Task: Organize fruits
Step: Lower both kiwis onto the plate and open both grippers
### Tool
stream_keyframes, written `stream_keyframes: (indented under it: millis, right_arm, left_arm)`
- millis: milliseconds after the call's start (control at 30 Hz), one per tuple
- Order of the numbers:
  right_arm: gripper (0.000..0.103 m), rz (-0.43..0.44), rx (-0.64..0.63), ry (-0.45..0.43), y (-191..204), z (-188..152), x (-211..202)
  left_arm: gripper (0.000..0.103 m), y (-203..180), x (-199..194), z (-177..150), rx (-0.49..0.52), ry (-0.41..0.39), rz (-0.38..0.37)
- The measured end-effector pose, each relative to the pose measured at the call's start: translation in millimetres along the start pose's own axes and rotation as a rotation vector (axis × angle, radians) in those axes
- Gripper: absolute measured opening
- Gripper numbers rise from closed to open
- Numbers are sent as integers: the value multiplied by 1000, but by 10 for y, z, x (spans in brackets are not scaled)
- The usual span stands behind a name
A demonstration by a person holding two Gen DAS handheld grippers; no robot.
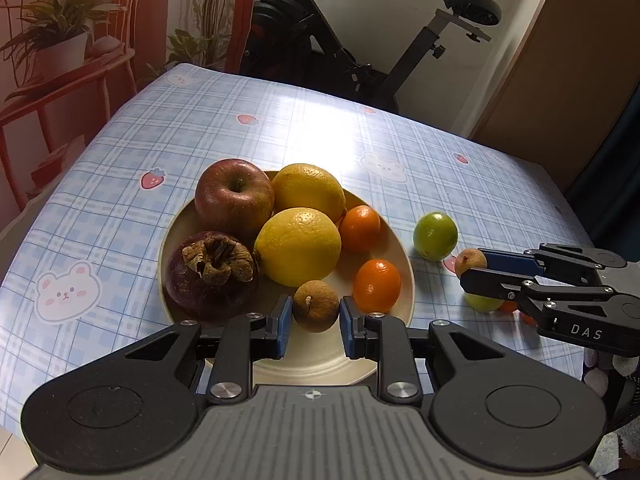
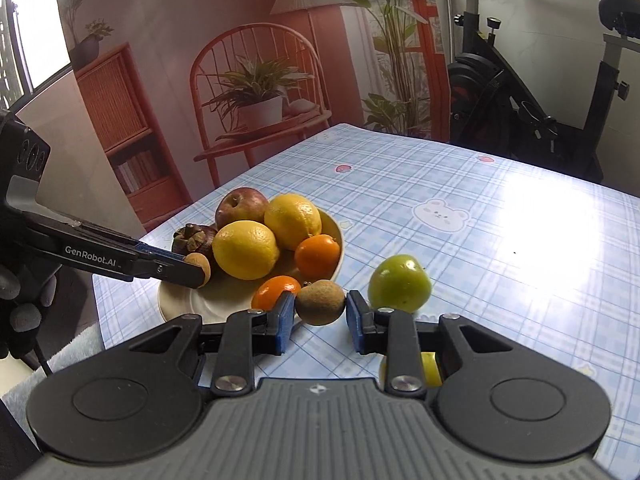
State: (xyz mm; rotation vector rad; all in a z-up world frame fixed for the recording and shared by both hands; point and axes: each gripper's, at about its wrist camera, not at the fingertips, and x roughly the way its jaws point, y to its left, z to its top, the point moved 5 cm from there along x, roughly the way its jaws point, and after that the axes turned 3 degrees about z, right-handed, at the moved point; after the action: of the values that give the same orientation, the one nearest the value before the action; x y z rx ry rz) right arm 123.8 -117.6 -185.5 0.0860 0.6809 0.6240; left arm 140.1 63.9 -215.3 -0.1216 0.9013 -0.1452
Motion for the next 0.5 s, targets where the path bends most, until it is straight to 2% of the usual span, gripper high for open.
stream_keyframes:
  millis: [200, 500]
  right_arm:
    - [31, 37, -77, 42, 210, 74, 298]
    - [31, 54, -97, 63, 264, 215, 558]
  left_arm:
    - [27, 67, 22, -10, -24, 10, 13]
    - [27, 141, 20, -106, -34, 24, 22]
